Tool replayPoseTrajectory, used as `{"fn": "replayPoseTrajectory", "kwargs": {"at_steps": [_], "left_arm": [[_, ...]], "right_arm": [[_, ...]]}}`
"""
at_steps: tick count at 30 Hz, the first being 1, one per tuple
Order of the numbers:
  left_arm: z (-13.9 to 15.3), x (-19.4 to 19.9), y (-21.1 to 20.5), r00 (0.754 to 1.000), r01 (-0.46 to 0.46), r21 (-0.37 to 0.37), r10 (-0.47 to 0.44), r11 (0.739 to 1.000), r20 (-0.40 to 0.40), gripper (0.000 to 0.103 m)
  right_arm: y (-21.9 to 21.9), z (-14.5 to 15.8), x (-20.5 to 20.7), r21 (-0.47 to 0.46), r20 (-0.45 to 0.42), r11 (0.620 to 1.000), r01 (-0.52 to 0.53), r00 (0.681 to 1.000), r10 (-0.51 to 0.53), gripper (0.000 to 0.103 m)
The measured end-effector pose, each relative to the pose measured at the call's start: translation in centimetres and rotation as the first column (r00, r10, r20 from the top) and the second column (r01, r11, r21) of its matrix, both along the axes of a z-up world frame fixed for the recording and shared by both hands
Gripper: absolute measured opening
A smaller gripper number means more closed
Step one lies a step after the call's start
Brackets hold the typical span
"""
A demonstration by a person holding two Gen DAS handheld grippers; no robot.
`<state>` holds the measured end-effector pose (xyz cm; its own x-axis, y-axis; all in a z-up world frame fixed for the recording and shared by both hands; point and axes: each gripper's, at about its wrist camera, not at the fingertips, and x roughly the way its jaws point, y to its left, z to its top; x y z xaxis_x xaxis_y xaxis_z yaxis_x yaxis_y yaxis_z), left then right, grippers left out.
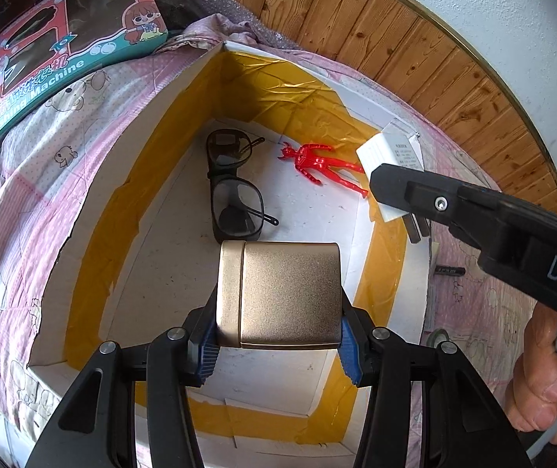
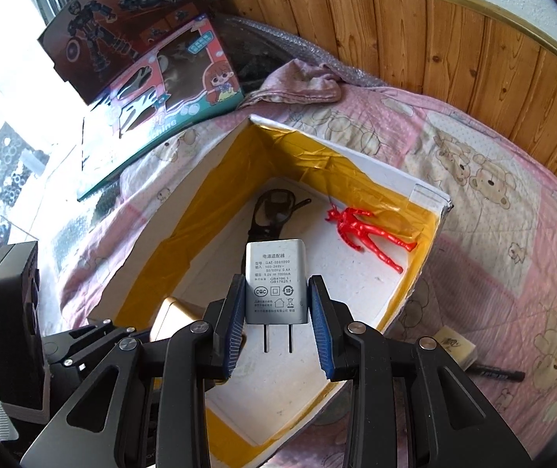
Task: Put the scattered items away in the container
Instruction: 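Lower both tools into the box and open them to drop gold box and charger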
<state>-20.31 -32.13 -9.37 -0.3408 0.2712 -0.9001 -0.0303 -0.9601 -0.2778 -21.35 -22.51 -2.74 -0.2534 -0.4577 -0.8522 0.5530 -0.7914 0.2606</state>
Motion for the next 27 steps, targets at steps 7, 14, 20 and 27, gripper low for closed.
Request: {"fn": "replayPoseTrajectory", "kwargs": {"at_steps": [7, 14, 20, 27], "left_arm": [[-1.1, -1.1, 1.4, 0.999, 0.012, 0.026, -0.013, 1.000, 0.037, 0.051], [-2.0, -2.3, 2.6, 0.998, 0.014, 0.052, -0.018, 0.999, 0.066, 0.051], [-3.0, -3.4, 3.1, 0.995, -0.017, 0.084, 0.009, 0.996, 0.095, 0.051], [-4.0, -4.6, 3.0, 0.993, -0.055, 0.089, 0.045, 0.995, 0.111, 0.051]], "right_arm": [[-0.2, -1.4, -2.1, 0.022, 0.013, 1.000, -0.005, 1.000, 0.005, 0.034], [-0.8, -2.4, -3.8, 0.051, 0.019, 0.998, -0.037, 0.999, 0.036, 0.034], [-1.8, -3.2, -4.6, 0.080, 0.020, 0.993, -0.083, 0.997, 0.081, 0.034], [-2.5, -3.8, -5.4, 0.099, 0.022, 0.990, -0.096, 0.995, 0.095, 0.034]]}}
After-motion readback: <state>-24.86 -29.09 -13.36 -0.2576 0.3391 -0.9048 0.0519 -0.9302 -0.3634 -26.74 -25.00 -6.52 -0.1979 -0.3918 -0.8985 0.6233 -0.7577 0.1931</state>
